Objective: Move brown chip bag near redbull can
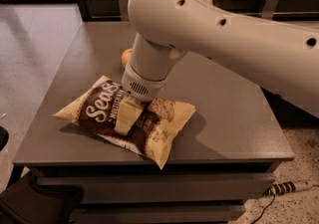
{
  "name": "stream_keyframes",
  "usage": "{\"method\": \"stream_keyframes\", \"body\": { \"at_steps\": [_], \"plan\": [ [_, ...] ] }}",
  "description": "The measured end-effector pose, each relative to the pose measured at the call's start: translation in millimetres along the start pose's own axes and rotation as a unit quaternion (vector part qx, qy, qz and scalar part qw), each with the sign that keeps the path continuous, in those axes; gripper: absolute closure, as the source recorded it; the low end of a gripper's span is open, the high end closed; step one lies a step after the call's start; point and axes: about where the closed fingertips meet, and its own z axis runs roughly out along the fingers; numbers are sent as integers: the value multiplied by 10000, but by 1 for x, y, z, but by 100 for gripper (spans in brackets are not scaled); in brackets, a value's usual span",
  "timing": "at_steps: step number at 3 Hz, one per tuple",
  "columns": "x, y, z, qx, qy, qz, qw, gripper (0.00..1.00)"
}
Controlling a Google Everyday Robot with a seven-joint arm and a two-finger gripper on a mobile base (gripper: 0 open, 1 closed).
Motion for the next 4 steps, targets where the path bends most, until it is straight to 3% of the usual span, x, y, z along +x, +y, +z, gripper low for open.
{"method": "stream_keyframes", "body": {
  "at_steps": [2, 4],
  "plan": [
    [-1, 1, -2, 11, 1, -12, 10000, 95],
    [-1, 1, -4, 12, 1, -12, 10000, 100]
  ]
}}
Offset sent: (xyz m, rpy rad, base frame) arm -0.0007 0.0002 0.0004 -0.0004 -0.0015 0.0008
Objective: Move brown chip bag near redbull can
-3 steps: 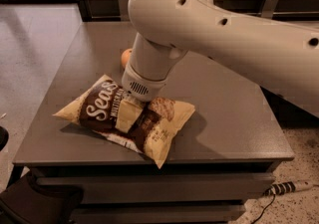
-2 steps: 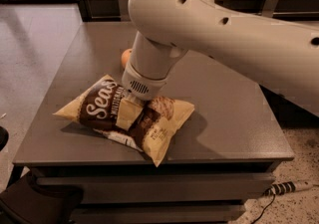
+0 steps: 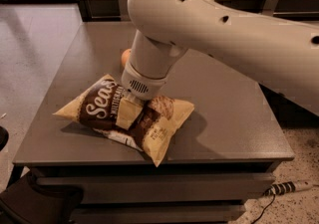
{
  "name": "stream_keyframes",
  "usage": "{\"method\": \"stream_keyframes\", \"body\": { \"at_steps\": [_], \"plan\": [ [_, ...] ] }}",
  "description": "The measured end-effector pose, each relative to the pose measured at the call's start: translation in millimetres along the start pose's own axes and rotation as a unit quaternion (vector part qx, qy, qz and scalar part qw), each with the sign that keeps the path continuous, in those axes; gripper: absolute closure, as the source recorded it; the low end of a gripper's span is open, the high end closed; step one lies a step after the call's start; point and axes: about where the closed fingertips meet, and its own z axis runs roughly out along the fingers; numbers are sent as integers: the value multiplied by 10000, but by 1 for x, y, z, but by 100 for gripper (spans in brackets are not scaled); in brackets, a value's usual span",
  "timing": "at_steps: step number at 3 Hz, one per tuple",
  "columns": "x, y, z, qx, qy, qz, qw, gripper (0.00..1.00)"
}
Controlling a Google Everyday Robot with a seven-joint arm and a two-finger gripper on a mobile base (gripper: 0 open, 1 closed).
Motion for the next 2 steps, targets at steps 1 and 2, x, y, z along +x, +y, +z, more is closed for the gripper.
{"method": "stream_keyframes", "body": {
  "at_steps": [1, 2],
  "plan": [
    [0, 0, -1, 1, 0, 0, 10000, 100],
    [0, 0, -1, 1, 0, 0, 10000, 100]
  ]
}}
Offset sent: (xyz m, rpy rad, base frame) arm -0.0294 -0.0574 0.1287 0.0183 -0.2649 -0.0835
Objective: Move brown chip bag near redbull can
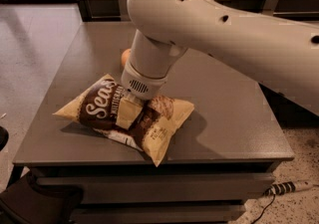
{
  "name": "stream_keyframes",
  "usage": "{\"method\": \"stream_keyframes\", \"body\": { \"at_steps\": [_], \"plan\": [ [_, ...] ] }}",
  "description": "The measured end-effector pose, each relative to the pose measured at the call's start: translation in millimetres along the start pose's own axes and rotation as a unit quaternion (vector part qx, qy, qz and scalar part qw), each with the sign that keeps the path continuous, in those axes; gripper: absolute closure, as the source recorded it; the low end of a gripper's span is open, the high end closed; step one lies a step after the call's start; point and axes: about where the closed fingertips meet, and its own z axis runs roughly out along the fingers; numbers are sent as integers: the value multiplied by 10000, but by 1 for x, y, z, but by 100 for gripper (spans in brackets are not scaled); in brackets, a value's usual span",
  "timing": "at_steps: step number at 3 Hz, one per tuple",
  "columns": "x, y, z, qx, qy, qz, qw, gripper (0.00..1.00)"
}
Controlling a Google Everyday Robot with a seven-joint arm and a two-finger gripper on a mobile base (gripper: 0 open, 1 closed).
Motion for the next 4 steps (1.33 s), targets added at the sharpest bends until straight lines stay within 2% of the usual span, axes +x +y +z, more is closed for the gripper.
{"method": "stream_keyframes", "body": {
  "at_steps": [4],
  "plan": [
    [0, 0, -1, 9, 0, -1, 10000, 100]
  ]
}}
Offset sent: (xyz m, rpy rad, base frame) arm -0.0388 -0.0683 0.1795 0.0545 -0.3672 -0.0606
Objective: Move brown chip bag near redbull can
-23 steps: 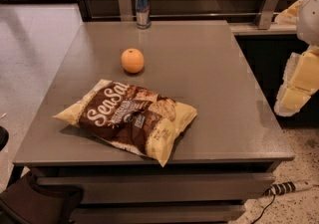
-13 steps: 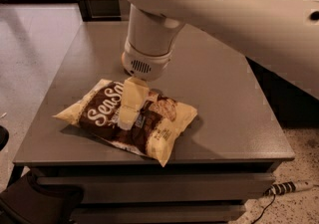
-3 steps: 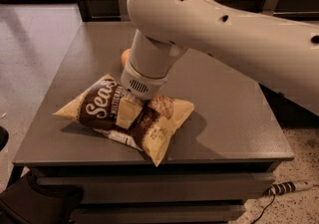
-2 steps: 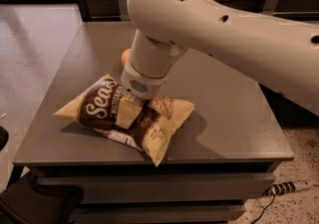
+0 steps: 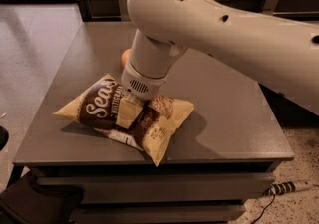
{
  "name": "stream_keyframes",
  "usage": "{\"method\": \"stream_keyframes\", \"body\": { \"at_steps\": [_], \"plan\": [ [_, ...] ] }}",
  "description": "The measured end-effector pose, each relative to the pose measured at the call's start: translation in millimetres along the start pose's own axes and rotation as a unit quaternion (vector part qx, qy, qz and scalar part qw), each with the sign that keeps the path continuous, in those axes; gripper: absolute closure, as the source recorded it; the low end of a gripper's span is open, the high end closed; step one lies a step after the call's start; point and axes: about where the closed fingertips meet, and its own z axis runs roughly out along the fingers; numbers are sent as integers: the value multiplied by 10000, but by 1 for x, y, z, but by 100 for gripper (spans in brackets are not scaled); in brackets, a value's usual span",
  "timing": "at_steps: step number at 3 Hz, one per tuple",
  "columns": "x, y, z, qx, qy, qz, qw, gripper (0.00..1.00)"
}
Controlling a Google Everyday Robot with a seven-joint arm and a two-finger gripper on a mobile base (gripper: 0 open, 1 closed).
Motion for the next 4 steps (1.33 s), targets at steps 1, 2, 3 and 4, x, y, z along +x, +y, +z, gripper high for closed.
{"method": "stream_keyframes", "body": {
  "at_steps": [1, 2, 3, 4],
  "plan": [
    [-3, 10, -29, 302, -35, -115, 9995, 100],
    [-11, 27, -79, 801, -112, -341, 9961, 100],
    [-17, 37, -125, 1230, -194, -543, 9907, 100],
    [-18, 25, -169, 1432, -367, -708, 9865, 100]
  ]
}}
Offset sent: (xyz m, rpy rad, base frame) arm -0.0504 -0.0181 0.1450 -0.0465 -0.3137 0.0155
